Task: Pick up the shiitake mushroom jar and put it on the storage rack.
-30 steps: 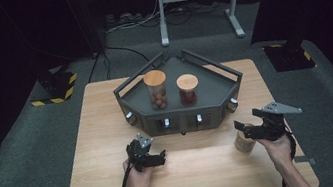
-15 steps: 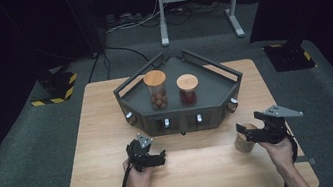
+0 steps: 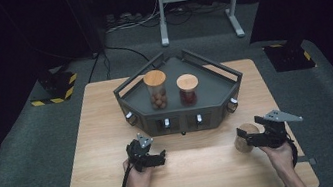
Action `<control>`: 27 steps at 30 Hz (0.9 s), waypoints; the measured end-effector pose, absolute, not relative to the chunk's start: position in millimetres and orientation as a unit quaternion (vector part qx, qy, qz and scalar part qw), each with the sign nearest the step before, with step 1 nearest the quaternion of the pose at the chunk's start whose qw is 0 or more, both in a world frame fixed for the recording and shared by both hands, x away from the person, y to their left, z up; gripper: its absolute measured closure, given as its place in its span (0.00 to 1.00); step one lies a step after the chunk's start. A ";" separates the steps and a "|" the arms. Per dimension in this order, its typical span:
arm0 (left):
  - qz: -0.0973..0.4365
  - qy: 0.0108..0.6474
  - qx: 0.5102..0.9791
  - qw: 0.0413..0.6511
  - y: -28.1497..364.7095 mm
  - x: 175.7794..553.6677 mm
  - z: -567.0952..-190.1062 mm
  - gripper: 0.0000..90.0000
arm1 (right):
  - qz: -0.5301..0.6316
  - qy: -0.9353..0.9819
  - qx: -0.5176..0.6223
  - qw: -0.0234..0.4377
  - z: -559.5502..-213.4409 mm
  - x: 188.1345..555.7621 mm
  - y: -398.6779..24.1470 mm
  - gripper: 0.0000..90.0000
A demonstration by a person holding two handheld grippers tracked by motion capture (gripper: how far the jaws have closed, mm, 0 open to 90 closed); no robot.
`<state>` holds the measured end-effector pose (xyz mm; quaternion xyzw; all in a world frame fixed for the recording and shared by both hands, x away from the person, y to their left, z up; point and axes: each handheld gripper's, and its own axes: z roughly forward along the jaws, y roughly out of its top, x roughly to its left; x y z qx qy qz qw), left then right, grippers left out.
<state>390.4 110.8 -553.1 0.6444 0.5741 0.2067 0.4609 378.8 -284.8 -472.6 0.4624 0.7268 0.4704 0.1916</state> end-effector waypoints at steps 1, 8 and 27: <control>0.207 0.574 0.645 0.461 110.9 390.4 -553.1 0.05 | 0.470 0.727 0.462 0.191 -473.7 378.6 -284.7 0.08; 0.207 0.574 0.644 0.461 110.8 390.4 -553.1 0.05 | 0.464 0.731 0.461 0.193 -479.6 375.8 -283.8 0.08; 0.207 0.574 0.644 0.461 110.8 390.4 -553.1 0.05 | 0.440 0.741 0.471 0.188 -502.6 368.6 -285.2 0.09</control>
